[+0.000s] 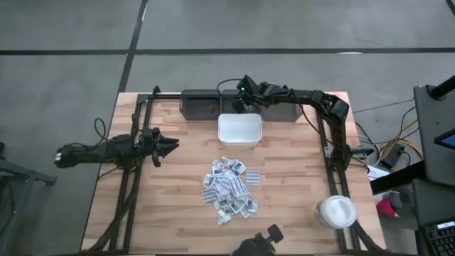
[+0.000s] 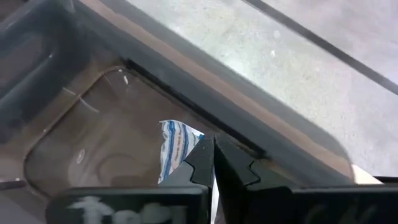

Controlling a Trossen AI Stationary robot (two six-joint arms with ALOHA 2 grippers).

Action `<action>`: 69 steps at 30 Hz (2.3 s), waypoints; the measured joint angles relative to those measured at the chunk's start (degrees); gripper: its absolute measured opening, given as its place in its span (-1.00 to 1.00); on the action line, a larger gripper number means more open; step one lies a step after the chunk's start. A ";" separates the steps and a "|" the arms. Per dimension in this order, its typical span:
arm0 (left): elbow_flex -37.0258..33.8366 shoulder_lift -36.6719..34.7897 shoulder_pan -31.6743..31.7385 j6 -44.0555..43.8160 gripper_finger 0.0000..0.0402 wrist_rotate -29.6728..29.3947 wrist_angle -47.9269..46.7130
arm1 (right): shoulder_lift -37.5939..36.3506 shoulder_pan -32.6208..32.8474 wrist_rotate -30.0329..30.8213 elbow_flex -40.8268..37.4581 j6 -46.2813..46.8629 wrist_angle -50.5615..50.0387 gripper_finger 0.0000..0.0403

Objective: Pick & Place First Aid Supplies
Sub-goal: Put the blue bandage into the middle black bin

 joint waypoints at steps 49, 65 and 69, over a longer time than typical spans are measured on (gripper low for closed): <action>0.11 0.00 0.01 0.28 -0.38 -0.02 -1.16 | -18.84 29.91 -17.56 3.19 11.65 -39.06 -0.57; 0.11 0.00 0.01 5.96 -0.38 -0.02 -1.29 | -18.76 39.03 -17.36 -7.10 10.96 -32.95 -0.32; 0.11 0.00 0.01 12.09 -0.38 -0.02 -1.33 | -18.74 40.12 -17.38 -10.77 10.81 -28.58 -0.24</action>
